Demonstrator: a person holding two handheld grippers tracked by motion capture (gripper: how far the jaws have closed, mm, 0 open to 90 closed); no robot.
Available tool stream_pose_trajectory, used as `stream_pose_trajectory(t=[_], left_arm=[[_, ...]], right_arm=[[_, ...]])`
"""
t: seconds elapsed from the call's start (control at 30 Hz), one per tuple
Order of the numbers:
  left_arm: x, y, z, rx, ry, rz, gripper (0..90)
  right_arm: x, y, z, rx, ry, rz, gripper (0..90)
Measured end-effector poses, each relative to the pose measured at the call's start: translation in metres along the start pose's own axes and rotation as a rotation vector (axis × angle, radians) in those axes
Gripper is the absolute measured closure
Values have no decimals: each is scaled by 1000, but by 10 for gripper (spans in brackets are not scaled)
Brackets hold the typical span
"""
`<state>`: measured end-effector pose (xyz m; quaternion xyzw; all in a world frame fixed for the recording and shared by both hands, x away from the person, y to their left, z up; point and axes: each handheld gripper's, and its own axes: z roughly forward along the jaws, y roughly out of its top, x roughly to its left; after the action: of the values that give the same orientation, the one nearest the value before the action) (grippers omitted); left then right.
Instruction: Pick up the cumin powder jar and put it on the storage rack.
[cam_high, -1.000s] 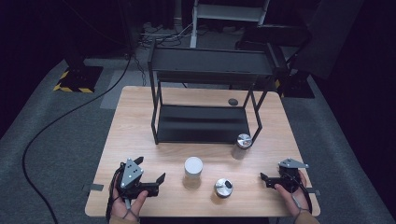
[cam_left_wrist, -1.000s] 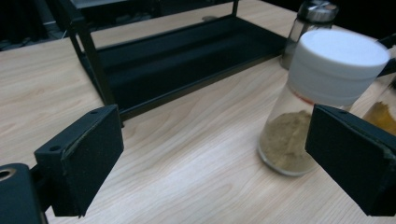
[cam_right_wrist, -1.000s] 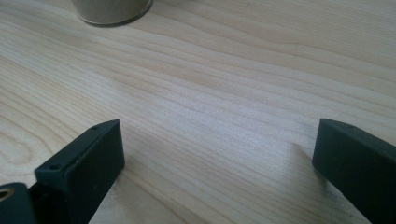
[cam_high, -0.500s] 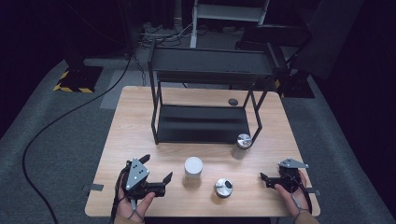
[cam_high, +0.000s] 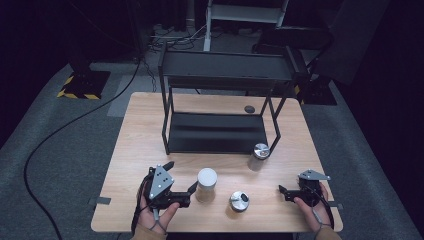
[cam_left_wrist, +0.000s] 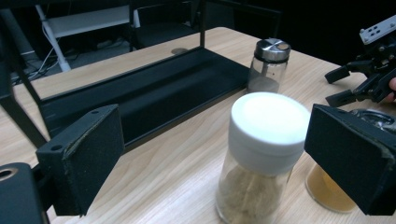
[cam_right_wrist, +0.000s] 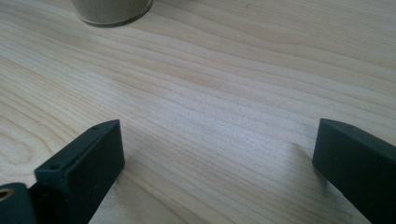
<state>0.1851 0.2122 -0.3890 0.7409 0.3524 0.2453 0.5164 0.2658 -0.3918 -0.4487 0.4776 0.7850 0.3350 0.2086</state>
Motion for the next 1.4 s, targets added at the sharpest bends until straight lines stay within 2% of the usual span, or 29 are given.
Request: stream_pose_trajectory(t=[0.3, 0.8, 1.17, 1.4], left_arm=[[-11, 6, 10, -7, 2, 1, 47], [-35, 14, 30, 13, 19, 5, 53], [-39, 14, 42, 27, 24, 3, 58], [-36, 8, 47, 46, 7, -8, 63]], right_arm=[[0, 0, 0, 0, 0, 0, 23], [-1, 0, 0, 1, 5, -4, 22], [-2, 0, 0, 1, 8, -7, 22], [-2, 0, 0, 1, 8, -8, 22]])
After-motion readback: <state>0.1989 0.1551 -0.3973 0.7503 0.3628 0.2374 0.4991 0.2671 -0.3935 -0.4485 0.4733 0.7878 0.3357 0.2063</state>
